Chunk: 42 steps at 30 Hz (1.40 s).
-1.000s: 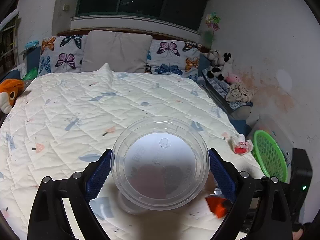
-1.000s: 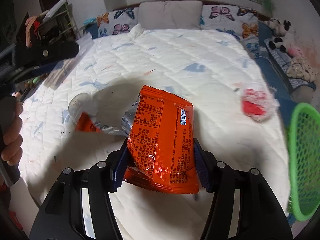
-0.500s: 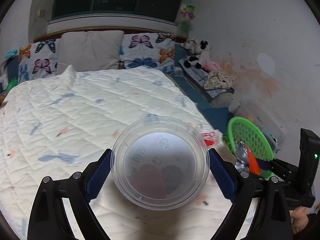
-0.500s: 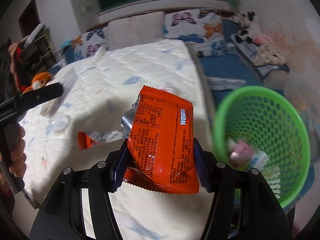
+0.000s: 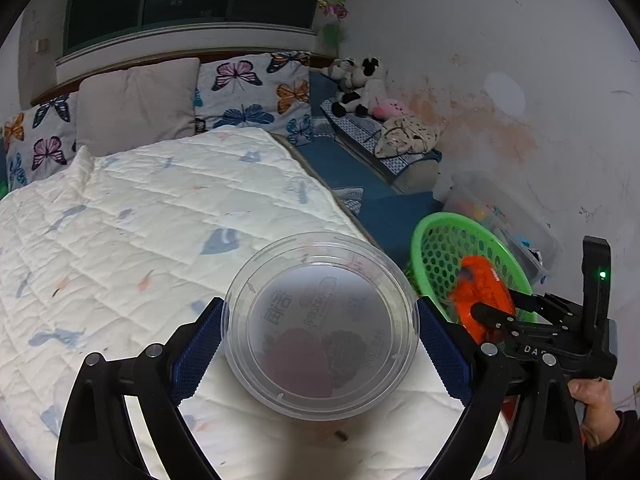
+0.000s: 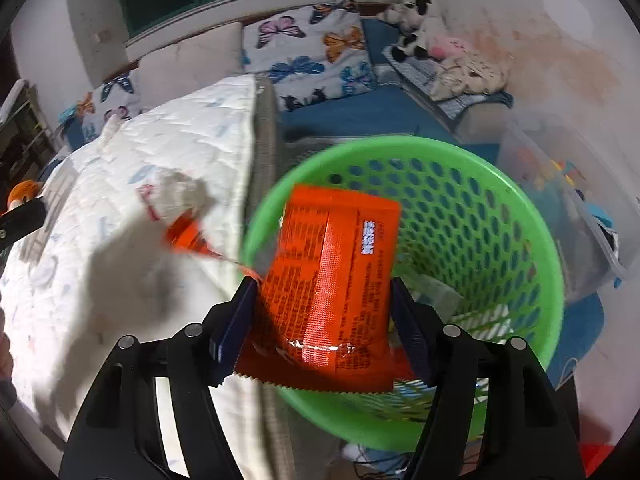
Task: Collect trash
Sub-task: 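Carry the orange wrapper into the wastebasket with the right gripper while the left carries the container there, then release the clear round container into the wastebasket with the left gripper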
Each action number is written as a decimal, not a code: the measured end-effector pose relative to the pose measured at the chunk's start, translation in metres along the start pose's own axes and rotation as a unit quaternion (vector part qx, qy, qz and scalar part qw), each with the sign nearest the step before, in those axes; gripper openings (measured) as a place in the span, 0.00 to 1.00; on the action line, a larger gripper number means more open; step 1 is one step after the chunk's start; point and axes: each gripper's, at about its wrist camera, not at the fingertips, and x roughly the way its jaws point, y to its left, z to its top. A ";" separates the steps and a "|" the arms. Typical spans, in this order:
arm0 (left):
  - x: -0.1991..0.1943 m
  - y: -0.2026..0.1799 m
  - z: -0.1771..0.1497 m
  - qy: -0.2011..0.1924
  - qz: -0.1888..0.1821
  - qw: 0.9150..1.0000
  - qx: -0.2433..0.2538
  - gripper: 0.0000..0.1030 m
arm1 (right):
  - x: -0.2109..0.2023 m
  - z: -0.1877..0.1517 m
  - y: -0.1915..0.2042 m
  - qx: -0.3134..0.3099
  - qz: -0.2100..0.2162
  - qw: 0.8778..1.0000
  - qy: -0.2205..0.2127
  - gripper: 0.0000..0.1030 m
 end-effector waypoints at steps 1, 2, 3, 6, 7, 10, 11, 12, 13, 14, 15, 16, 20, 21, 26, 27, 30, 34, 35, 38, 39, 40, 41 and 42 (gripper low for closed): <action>0.003 -0.003 0.001 0.001 -0.002 1.000 0.001 0.87 | 0.001 0.000 -0.006 0.004 -0.004 1.000 0.001 0.68; 0.005 -0.007 0.003 0.002 -0.005 1.000 0.002 0.88 | 0.002 0.000 -0.011 0.007 -0.006 1.000 0.003 0.69; 0.009 -0.012 0.004 0.004 -0.008 1.000 0.003 0.88 | 0.002 0.000 -0.016 0.010 -0.007 1.000 0.004 0.71; 0.018 -0.025 0.007 0.008 -0.013 1.000 0.013 0.88 | 0.001 -0.001 -0.025 0.017 -0.014 1.000 0.002 0.74; 0.021 -0.030 0.007 0.010 -0.015 1.000 0.016 0.88 | 0.000 -0.002 -0.029 0.020 -0.015 1.000 0.002 0.74; 0.029 -0.046 0.009 0.014 -0.026 0.999 0.023 0.88 | -0.003 -0.003 -0.036 0.026 -0.019 0.999 0.000 0.74; 0.031 -0.050 0.010 0.015 -0.028 0.999 0.026 0.88 | -0.006 -0.004 -0.040 0.028 -0.019 0.999 -0.002 0.74; 0.033 -0.055 0.010 0.016 -0.030 0.999 0.029 0.88 | -0.009 -0.005 -0.043 0.031 -0.018 0.999 -0.003 0.74; 0.036 -0.061 0.010 0.018 -0.032 0.999 0.032 0.88 | -0.012 -0.007 -0.047 0.034 -0.018 0.999 -0.005 0.74; 0.039 -0.067 0.011 0.020 -0.036 0.998 0.037 0.88 | -0.016 -0.008 -0.049 0.036 -0.018 0.999 -0.006 0.75; 0.041 -0.073 0.011 0.022 -0.039 0.998 0.041 0.88 | -0.019 -0.008 -0.052 0.038 -0.019 0.999 -0.008 0.75; 0.043 -0.078 0.010 0.023 -0.040 0.998 0.044 0.88 | -0.021 -0.009 -0.055 0.040 -0.021 0.999 -0.009 0.75; 0.056 -0.101 0.008 0.035 -0.049 0.997 0.054 0.88 | -0.033 -0.015 -0.064 0.044 -0.026 0.999 -0.015 0.75; 0.059 -0.107 0.007 0.038 -0.050 0.996 0.057 0.88 | -0.036 -0.016 -0.066 0.046 -0.024 0.998 -0.017 0.75; 0.075 -0.130 0.004 0.051 -0.058 0.995 0.067 0.88 | -0.052 -0.023 -0.077 0.054 -0.029 0.998 -0.031 0.74; 0.079 -0.133 0.003 0.054 -0.059 0.994 0.068 0.88 | -0.055 -0.024 -0.080 0.056 -0.029 0.997 -0.033 0.75; 0.086 -0.144 0.001 0.064 -0.064 0.994 0.067 0.88 | -0.063 -0.027 -0.087 0.064 -0.030 0.997 -0.038 0.74; 0.091 -0.154 -0.002 0.070 -0.069 0.993 0.071 0.88 | -0.069 -0.030 -0.094 0.068 -0.035 0.996 -0.040 0.74; 0.091 -0.157 -0.002 0.070 -0.069 0.992 0.073 0.89 | -0.070 -0.031 -0.096 0.069 -0.036 0.996 -0.040 0.75; 0.092 -0.162 -0.004 0.073 -0.072 0.992 0.075 0.89 | -0.072 -0.030 -0.097 0.072 -0.035 0.996 -0.042 0.74; 0.092 -0.163 -0.005 0.074 -0.072 0.992 0.076 0.90 | -0.071 -0.030 -0.098 0.072 -0.034 0.996 -0.042 0.74; 0.091 -0.163 -0.005 0.071 -0.073 0.992 0.075 0.91 | -0.072 -0.030 -0.097 0.072 -0.033 0.996 -0.042 0.75; 0.089 -0.163 -0.004 0.068 -0.075 0.992 0.074 0.91 | -0.072 -0.030 -0.096 0.071 -0.033 0.996 -0.042 0.74; 0.087 -0.162 -0.004 0.066 -0.077 0.992 0.072 0.92 | -0.072 -0.030 -0.096 0.071 -0.032 0.996 -0.042 0.74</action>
